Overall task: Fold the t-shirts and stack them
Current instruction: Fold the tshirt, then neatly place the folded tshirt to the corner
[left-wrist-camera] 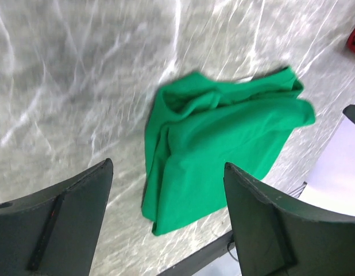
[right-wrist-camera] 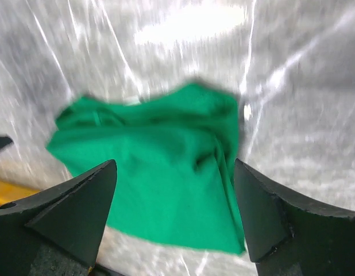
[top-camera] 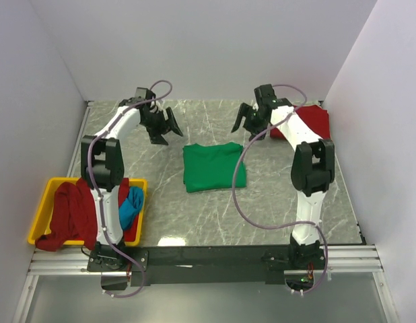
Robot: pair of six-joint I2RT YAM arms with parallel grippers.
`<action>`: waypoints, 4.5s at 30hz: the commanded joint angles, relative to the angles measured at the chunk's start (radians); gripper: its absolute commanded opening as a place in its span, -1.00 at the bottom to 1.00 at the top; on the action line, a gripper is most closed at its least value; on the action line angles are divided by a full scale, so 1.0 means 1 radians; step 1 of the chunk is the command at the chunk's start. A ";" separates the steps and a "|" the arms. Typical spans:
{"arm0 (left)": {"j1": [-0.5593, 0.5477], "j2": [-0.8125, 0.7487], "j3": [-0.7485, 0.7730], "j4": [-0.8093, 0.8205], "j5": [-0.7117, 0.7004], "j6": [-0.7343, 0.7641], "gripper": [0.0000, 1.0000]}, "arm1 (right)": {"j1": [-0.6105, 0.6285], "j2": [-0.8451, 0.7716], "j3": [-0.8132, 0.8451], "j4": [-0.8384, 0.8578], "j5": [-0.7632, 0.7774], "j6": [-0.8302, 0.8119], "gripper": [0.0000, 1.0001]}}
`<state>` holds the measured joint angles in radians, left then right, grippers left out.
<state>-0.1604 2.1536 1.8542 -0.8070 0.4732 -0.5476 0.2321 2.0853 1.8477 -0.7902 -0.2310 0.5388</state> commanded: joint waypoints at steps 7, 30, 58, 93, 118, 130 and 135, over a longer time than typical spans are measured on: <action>-0.045 -0.184 -0.251 0.152 0.024 -0.028 0.61 | -0.001 -0.248 -0.405 0.196 -0.148 -0.117 0.78; -0.149 -0.130 -0.382 0.224 -0.082 -0.077 0.25 | -0.054 -0.154 -0.548 0.351 -0.340 -0.252 0.78; -0.162 -0.058 -0.481 0.275 -0.056 -0.086 -0.78 | 0.026 0.021 -0.564 0.474 -0.444 -0.237 0.12; -0.119 -0.308 -0.490 0.270 -0.130 -0.103 0.76 | -0.059 0.125 0.307 -0.095 0.636 -0.528 -1.00; -0.100 -0.330 -0.615 0.261 -0.145 -0.072 0.76 | -0.168 0.139 0.536 0.005 0.726 -0.642 -1.00; -0.100 -0.305 -0.598 0.250 -0.134 -0.064 0.75 | -0.206 0.116 0.558 0.019 0.705 -0.623 -1.00; -0.100 -0.310 -0.599 0.249 -0.139 -0.064 0.75 | -0.226 0.121 0.568 0.019 0.707 -0.622 -1.00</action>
<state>-0.2638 1.8721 1.2377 -0.5579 0.3374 -0.6319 0.0307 2.2818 2.3512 -0.8371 0.4519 -0.0868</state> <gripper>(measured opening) 0.879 0.166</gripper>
